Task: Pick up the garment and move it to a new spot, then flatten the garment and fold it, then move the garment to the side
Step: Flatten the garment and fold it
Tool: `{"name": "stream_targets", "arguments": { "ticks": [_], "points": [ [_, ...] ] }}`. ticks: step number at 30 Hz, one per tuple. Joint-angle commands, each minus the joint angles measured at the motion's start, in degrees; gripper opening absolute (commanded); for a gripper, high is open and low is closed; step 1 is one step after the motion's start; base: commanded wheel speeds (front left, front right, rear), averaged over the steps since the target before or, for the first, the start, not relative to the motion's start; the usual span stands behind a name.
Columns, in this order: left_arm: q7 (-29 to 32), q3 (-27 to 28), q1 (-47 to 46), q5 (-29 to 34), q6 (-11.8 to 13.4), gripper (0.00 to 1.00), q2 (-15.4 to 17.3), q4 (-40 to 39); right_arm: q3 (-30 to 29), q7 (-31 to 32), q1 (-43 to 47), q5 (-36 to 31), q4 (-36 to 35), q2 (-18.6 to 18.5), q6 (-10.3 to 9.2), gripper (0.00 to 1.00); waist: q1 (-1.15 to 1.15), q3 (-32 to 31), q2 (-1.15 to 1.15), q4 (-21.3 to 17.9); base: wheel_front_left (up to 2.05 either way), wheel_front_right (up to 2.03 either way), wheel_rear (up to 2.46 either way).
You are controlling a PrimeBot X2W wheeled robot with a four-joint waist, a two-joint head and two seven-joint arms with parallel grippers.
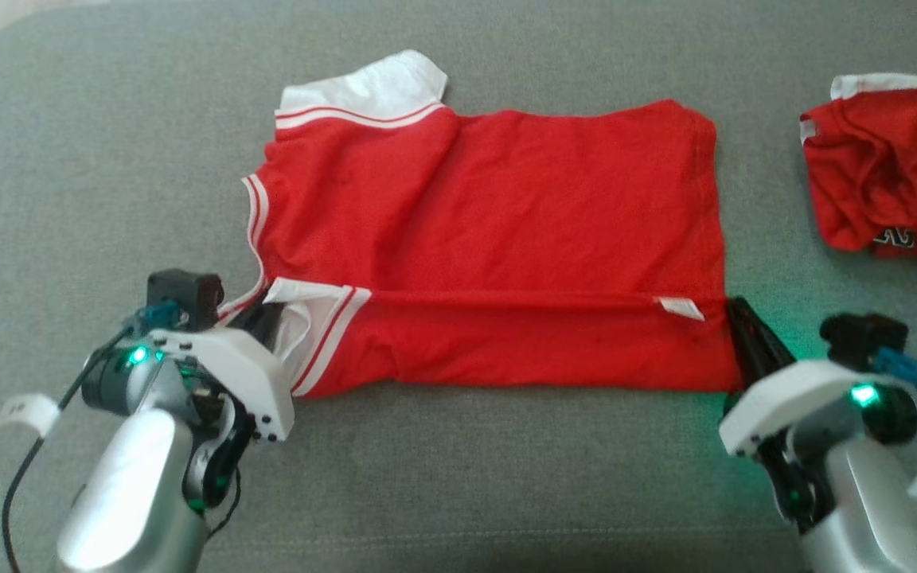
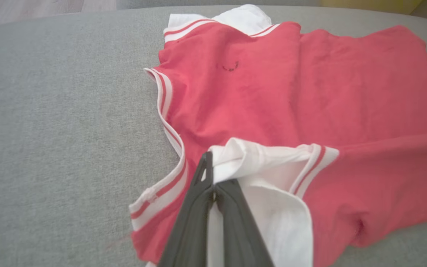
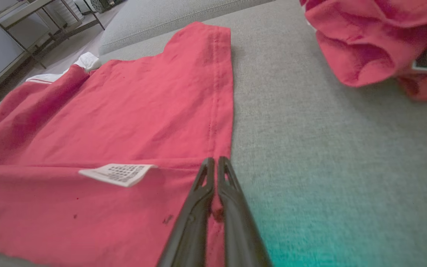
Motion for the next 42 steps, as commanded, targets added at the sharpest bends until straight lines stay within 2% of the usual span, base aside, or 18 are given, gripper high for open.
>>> {"name": "stream_targets", "arguments": {
  "ticks": [1,2,3,4,5,6,9,12,22,27,31,42],
  "points": [
    [-0.2,1.8,-3.4,0.4,-0.4,0.13,1.4,0.0,2.0,-1.2,-3.2,0.2,-0.5,-1.1,-0.04,0.0,-0.01,0.8,0.0,-0.4,0.0,0.0,0.0],
    [-0.2,1.8,-3.4,0.4,-0.4,0.13,1.4,0.0,2.0,-1.2,-3.2,0.2,-0.5,-1.1,-0.04,0.0,-0.01,0.8,0.0,-0.4,0.0,0.0,0.0],
    [-0.4,1.7,-3.9,0.1,-0.7,0.35,1.2,1.0,2.5,-1.7,-4.0,0.3,0.4,-1.2,-0.04,0.0,-0.01,1.0,0.0,-0.5,0.0,0.0,0.0],
    [-0.7,1.7,-4.3,0.0,-0.9,0.79,1.1,1.9,3.0,-2.2,-4.7,0.4,1.1,-1.3,-0.04,0.28,-0.01,1.2,0.0,-0.5,0.0,0.0,0.0],
    [-1.2,1.6,-4.5,-0.1,-1.1,1.0,1.0,2.6,3.4,-2.7,-5.2,0.5,1.7,-1.4,-0.04,0.9,-0.01,1.3,0.0,-0.5,0.0,0.0,0.0],
    [-1.8,1.5,-4.6,-0.2,-1.3,1.0,0.8,3.2,3.9,-3.1,-5.6,0.6,2.3,-1.3,-0.04,1.0,-0.01,1.4,0.0,-0.5,0.0,0.0,0.0],
    [-4.6,1.8,-3.9,-0.8,-1.2,1.0,0.0,3.9,5.1,-5.0,-5.9,1.0,2.9,-1.6,-0.04,1.0,-0.01,1.3,0.0,-0.2,0.0,0.0,0.0],
    [-9.2,2.8,-1.9,-1.0,0.0,1.0,-0.9,2.9,5.6,-7.6,-5.0,0.7,2.0,-1.8,-0.04,1.0,-0.01,0.6,0.0,0.2,0.0,0.0,0.0],
    [-23.6,6.3,9.0,-0.2,5.5,1.0,-2.6,-5.2,4.1,-16.1,2.0,-5.4,-8.8,-1.3,-0.04,1.0,-0.01,-2.7,0.0,0.4,0.0,0.0,0.0],
    [-25.4,7.3,14.7,1.2,6.5,1.0,-3.1,-10.6,3.0,-16.7,6.3,-7.7,-14.0,-0.2,-0.04,1.0,-0.01,-4.7,0.0,0.1,0.0,0.0,0.0],
    [-25.6,7.6,19.2,3.2,6.2,1.0,-3.6,-13.7,2.1,-15.6,10.6,-8.6,-17.0,0.7,-0.04,1.0,-0.01,-6.3,0.0,-0.1,0.0,0.0,0.0],
    [-25.7,8.7,21.8,5.4,4.3,1.0,-5.1,-14.3,1.5,-13.6,13.3,-8.8,-19.4,1.7,-0.04,1.0,-0.01,-7.7,0.0,-0.7,0.0,0.0,0.0]
  ]
}}
